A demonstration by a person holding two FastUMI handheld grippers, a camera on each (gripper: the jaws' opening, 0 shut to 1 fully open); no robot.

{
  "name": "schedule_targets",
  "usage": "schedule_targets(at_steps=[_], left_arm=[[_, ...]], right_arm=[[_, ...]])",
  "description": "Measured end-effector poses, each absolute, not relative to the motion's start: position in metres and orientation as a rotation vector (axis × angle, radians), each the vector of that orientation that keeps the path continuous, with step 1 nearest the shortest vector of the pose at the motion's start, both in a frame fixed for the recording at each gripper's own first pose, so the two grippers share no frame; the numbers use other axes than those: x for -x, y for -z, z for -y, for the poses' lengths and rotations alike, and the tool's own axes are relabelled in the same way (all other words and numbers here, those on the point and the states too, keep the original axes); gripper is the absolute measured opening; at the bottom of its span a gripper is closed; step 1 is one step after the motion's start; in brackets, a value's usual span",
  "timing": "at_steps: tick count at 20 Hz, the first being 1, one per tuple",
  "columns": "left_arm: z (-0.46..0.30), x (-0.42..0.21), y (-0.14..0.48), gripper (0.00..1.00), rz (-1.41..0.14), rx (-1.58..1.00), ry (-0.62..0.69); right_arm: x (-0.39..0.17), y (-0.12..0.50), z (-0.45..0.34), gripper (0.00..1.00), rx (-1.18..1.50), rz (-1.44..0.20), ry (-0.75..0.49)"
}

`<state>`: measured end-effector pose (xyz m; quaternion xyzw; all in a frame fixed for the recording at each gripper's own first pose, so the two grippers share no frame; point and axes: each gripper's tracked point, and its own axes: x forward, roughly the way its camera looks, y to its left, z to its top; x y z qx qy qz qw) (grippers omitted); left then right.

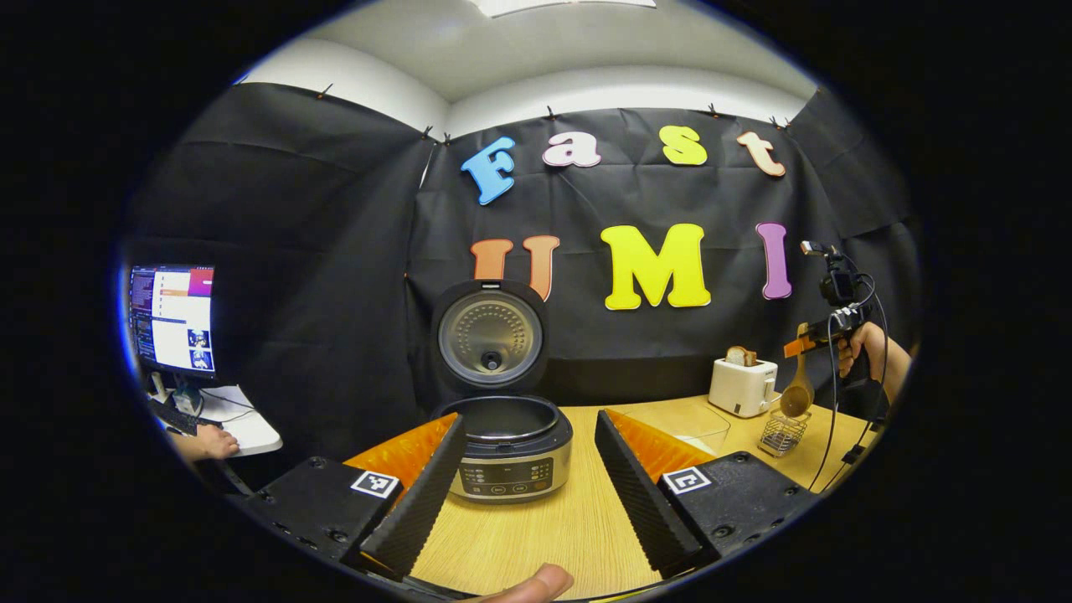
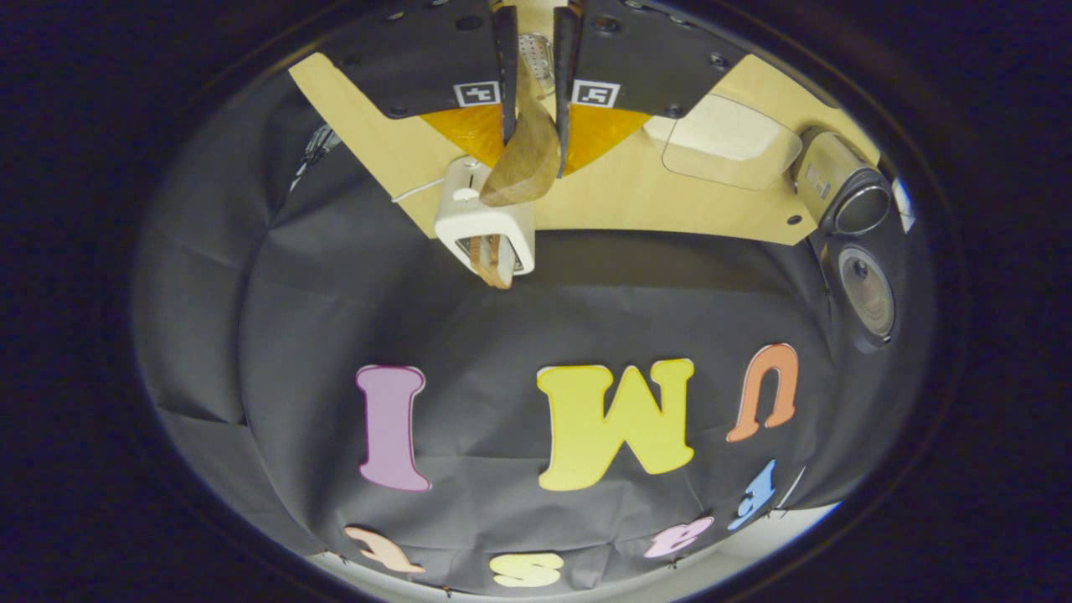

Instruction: Close the left gripper, press the button to open the rice cooker; take a wooden spoon from the chopstick holder with the right hand, scoop a spoonful of rice and pour it into the rice cooker, then put the wooden spoon back into the chopstick holder.

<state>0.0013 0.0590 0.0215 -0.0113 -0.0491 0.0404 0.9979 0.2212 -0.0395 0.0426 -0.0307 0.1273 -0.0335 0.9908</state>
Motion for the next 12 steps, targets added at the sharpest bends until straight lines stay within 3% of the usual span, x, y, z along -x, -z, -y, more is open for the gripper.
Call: schedule_targets(at_steps=[12], left_arm=[[-0.073,-0.002,-0.017,0.98,0.086,0.021,-0.068]], right_arm=[[-0.254,-0.053,-0.169,0.16,0.121,-0.188,-0.11]])
